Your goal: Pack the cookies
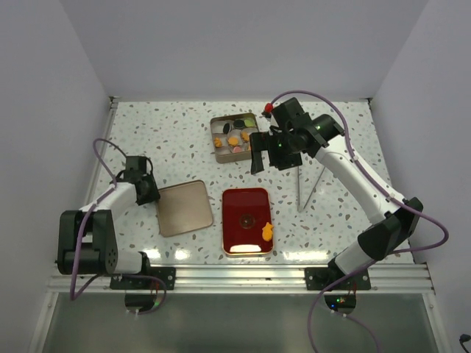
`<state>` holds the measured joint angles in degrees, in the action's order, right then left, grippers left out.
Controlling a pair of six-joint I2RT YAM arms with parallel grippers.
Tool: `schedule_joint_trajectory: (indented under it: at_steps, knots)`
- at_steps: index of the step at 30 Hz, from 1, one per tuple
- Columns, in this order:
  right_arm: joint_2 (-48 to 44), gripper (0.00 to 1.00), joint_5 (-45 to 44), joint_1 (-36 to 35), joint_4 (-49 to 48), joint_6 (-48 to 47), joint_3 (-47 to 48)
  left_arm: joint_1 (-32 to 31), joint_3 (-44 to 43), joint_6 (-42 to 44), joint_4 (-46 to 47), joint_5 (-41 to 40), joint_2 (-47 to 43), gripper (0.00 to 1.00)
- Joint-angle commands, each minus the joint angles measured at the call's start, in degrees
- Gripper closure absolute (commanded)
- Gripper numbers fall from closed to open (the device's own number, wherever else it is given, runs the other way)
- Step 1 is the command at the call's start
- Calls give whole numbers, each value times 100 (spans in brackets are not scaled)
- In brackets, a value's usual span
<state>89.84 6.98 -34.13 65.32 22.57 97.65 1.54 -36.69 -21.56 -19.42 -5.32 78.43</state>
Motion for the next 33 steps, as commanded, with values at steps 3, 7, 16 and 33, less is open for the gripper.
schedule_joint_trajectory:
  at_steps: [3, 7, 16, 33]
  knots:
    - [-46, 1, -188, -6, 104, -191, 9, 48, -216, 117, -88, 418, 418, 80]
    - [-72, 1, -224, 3, 60, -183, -53, 39, -461, 161, -79, 392, 690, 100]
    - [666, 1, 373, 117, 447, -24, 1459, 145, -2376, 451, -519, -4, 454, 100]
    - [2239, 2, 3995, 618, -3295, 4975, 2691, 40, -2758, 626, 1343, -399, -802, 100]
